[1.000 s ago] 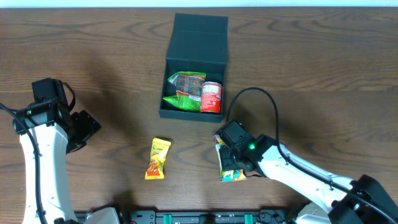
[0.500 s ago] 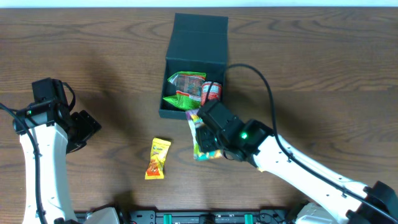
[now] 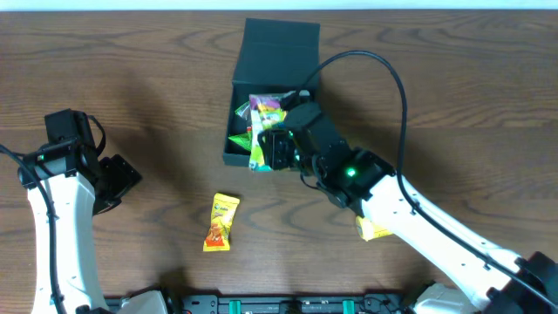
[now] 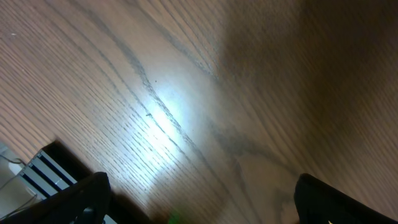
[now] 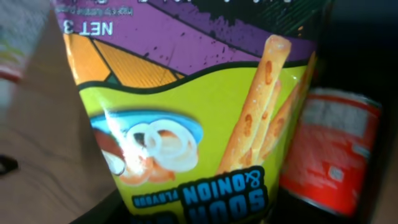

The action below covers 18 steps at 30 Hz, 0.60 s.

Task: Pack container
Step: 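Lift the Pretzel pack and carry it into the black box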

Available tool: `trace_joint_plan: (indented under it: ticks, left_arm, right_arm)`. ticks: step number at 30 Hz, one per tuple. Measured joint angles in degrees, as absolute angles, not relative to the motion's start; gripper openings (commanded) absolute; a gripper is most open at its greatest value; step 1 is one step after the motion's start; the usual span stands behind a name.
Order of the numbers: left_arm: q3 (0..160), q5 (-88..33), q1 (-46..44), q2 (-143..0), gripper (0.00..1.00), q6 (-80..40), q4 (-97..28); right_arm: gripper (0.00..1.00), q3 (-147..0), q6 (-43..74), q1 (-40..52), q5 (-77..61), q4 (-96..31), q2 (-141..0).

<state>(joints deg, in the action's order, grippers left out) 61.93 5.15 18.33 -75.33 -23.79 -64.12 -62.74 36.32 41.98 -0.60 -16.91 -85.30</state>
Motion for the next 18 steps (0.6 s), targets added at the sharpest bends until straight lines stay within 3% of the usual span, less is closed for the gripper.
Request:
trace_joint_plan:
  ticks: [12,18]
  left_arm:
    - [61.93,5.15,18.33,-75.33,0.95,-23.79,-64.10]
    - [61.93,5.15,18.33,-75.33,0.95,-23.79,-64.10]
  right_arm:
    - [0.51,-68.51,39.72,38.06,-5.54,-8.71,-100.84]
    - [0.68,-76.95,40.16,37.63,-8.40,-8.82,-108.01]
